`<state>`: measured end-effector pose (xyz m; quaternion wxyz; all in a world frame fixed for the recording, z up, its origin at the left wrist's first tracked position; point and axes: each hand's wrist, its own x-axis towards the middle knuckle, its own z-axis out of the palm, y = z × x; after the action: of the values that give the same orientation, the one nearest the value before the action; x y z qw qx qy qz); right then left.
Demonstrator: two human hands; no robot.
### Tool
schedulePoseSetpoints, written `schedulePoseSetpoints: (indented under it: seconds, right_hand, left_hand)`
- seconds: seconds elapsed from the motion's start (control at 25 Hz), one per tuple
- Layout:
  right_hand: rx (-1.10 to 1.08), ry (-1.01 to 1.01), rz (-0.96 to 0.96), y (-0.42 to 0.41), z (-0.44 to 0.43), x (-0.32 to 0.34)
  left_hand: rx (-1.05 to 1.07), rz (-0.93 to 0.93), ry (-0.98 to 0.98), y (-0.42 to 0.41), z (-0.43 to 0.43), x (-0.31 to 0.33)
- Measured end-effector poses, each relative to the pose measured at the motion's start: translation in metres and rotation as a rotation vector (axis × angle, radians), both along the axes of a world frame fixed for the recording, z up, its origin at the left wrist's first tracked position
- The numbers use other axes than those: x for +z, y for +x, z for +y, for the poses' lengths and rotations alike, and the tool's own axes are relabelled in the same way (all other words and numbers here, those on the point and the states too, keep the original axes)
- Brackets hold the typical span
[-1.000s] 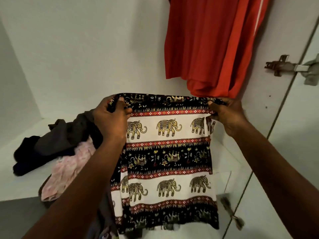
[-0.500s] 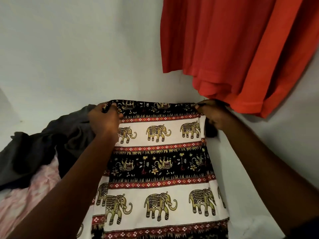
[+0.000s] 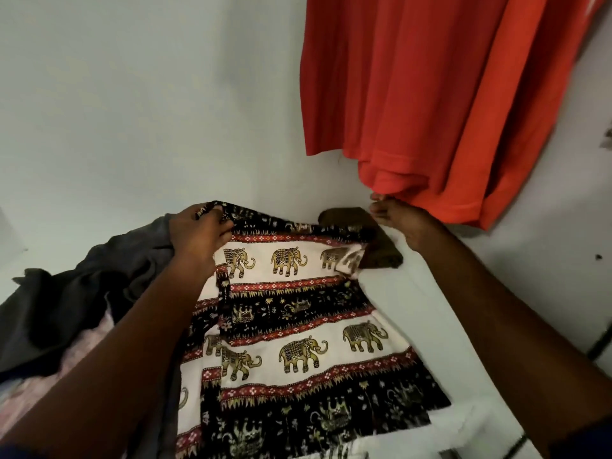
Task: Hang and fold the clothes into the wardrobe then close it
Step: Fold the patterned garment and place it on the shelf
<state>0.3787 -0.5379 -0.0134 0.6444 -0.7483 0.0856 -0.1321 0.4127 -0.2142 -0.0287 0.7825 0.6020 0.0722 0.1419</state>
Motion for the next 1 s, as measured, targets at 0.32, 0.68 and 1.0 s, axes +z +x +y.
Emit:
schedulePoseSetpoints:
  seconds: [0.32, 0.68, 1.0]
  right_hand:
    - [0.222, -0.600, 0.116, -0.086, 0.067, -0.064]
    - [0.025, -1.329, 0.092, -0.029, 0.092, -0.107]
    - [-0.404, -0.884, -0.228, -0.083, 0.068, -0.066]
  left_hand:
    - [-0.143, -0.060, 0.168, -0.072, 0.024, -0.024]
    - [-0.151, -0.046, 0.137, -0.067, 0.038, -0.035]
    - [-0.084, -0.161, 0.095, -0.111, 0.053, -0.039]
